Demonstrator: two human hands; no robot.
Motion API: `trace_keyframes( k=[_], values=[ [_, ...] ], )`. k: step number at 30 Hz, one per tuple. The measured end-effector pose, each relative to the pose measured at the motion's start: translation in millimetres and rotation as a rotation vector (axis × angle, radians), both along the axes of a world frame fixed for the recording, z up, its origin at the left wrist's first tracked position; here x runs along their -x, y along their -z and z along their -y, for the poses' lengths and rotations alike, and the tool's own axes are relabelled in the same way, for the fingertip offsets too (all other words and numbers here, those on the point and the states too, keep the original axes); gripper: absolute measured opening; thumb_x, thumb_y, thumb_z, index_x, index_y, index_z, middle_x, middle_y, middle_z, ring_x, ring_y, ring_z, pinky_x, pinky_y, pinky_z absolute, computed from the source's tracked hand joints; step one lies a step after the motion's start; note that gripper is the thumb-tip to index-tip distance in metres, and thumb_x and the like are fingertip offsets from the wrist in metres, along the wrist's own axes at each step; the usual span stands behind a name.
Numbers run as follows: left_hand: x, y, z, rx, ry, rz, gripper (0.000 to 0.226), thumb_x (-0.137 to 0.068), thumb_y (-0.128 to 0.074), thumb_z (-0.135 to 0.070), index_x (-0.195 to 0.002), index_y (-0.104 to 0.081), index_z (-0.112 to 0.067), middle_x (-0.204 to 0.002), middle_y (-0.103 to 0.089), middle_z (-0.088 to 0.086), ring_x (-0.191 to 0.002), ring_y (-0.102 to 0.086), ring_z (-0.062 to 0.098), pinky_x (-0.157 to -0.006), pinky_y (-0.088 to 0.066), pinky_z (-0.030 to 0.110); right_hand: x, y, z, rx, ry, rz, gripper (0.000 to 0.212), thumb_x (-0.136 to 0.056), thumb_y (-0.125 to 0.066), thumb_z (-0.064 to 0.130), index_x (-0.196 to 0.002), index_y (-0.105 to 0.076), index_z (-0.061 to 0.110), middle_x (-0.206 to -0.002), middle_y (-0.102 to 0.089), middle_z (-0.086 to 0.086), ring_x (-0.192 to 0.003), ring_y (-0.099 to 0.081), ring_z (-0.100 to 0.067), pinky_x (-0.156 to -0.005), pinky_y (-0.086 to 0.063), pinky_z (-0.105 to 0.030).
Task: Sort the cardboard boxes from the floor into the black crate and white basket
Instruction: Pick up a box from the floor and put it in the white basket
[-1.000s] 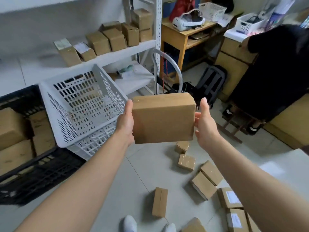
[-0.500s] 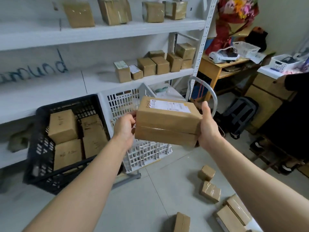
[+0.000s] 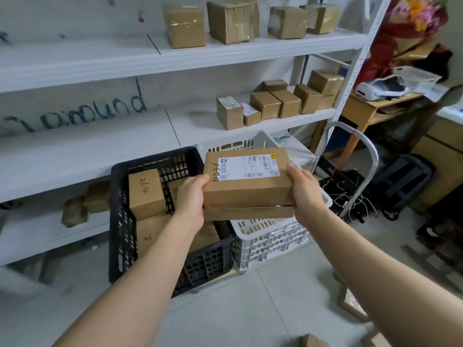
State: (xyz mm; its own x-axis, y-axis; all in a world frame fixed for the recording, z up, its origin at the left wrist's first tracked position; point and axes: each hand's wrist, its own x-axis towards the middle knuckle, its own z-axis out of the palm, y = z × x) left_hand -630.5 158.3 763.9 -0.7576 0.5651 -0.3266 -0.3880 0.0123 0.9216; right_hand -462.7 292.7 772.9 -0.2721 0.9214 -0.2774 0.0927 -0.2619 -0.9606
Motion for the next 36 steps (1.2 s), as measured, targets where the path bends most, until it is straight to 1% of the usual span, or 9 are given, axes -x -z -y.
trace_keyframes(
  k=[5,10,14,16,20,25,27,30,36],
  values=[
    [27.9,1.7,-12.3,0.005,-0.044,0.026,0.005,-0.090,-0.056,-0.020,-0.088,-0.061,-0.020,-0.091,-0.068,0.002,-0.080,-0.060,0.015,-0.066,-0.045,0.029,32.7,-2.0,-19.2,-0.009,-0.042,-0.009,0.025,-0.086,-0.057,0.042,-0.099,-0.062,0.022,-0.105,-0.065,-0.006,-0.102,-0.062,-0.029,-0.094,-0.049,-0.050],
    [74.9,-1.3,-23.0,0.004,-0.154,0.030,0.011,-0.089,-0.057,-0.021,-0.098,-0.064,-0.019,-0.102,-0.069,0.005,-0.095,-0.062,0.021,-0.083,-0.047,0.035,91.7,5.8,-39.2,-0.035,-0.147,-0.041,0.024,-0.088,-0.057,0.037,-0.106,-0.062,0.022,-0.108,-0.064,-0.003,-0.097,-0.060,-0.020,-0.086,-0.051,-0.038],
    [108.6,-2.8,-25.7,0.020,-0.257,0.100,0.014,-0.091,-0.056,-0.026,-0.102,-0.065,-0.027,-0.104,-0.069,0.004,-0.098,-0.062,0.024,-0.090,-0.049,0.039,145.7,14.4,-48.9,0.018,-0.294,-0.040,0.053,-0.091,-0.053,0.034,-0.141,-0.039,0.022,-0.126,-0.056,0.000,-0.109,-0.056,-0.019,-0.095,-0.048,-0.041],
    [120.1,1.5,-23.7,0.051,-0.243,0.150,0.026,-0.092,-0.054,-0.029,-0.116,-0.062,-0.029,-0.112,-0.067,0.005,-0.105,-0.059,0.026,-0.100,-0.042,0.051,169.5,19.2,-53.5,0.004,-0.344,0.013,0.061,-0.092,-0.051,0.035,-0.148,-0.027,0.024,-0.139,-0.048,-0.004,-0.120,-0.051,-0.024,-0.102,-0.043,-0.044],
    [140.8,14.2,-13.2,0.067,-0.291,0.172,0.031,-0.093,-0.052,-0.022,-0.121,-0.056,-0.033,-0.119,-0.060,0.005,-0.110,-0.054,0.028,-0.096,-0.041,0.062,208.3,30.6,-58.3,-0.012,-0.453,0.091,0.072,-0.092,-0.052,0.043,-0.151,-0.013,0.033,-0.154,-0.030,-0.005,-0.135,-0.037,-0.028,-0.110,-0.034,-0.045],
    [173.7,32.1,-1.8,0.144,-0.412,0.127,0.035,-0.088,-0.063,-0.022,-0.121,-0.051,-0.021,-0.117,-0.058,0.006,-0.109,-0.053,0.024,-0.093,-0.046,0.058,245.4,46.0,-63.0,-0.038,-0.585,0.233,0.068,-0.086,-0.056,0.053,-0.146,-0.028,0.039,-0.155,-0.025,-0.007,-0.137,-0.034,-0.031,-0.108,-0.036,-0.049],
    [191.8,39.8,-2.1,0.158,-0.445,0.109,0.030,-0.086,-0.063,-0.017,-0.114,-0.053,-0.018,-0.108,-0.061,0.005,-0.099,-0.057,0.020,-0.088,-0.050,0.053,259.5,52.7,-62.3,0.014,-0.597,0.238,0.053,-0.085,-0.058,0.049,-0.132,-0.042,0.030,-0.139,-0.045,-0.011,-0.116,-0.054,-0.028,-0.088,-0.052,-0.044],
    [220.4,50.9,-4.7,0.159,-0.403,0.086,0.016,-0.084,-0.060,-0.010,-0.094,-0.058,-0.022,-0.098,-0.066,0.006,-0.086,-0.062,0.018,-0.081,-0.053,0.044,274.6,64.0,-53.6,0.064,-0.557,0.288,0.039,-0.082,-0.062,0.048,-0.104,-0.045,0.020,-0.104,-0.059,-0.008,-0.085,-0.061,-0.019,-0.067,-0.057,-0.036],
    [259.8,71.1,-23.8,0.271,-0.154,0.030,0.037,-0.076,-0.061,-0.014,-0.109,-0.059,-0.031,-0.106,-0.068,0.001,-0.096,-0.061,0.022,-0.082,-0.044,0.039,293.6,93.6,-37.8,0.040,-0.588,0.532,0.073,-0.078,-0.055,0.066,-0.134,-0.043,0.021,-0.138,-0.044,-0.011,-0.113,-0.056,-0.030,-0.089,-0.053,-0.048]
  ],
)
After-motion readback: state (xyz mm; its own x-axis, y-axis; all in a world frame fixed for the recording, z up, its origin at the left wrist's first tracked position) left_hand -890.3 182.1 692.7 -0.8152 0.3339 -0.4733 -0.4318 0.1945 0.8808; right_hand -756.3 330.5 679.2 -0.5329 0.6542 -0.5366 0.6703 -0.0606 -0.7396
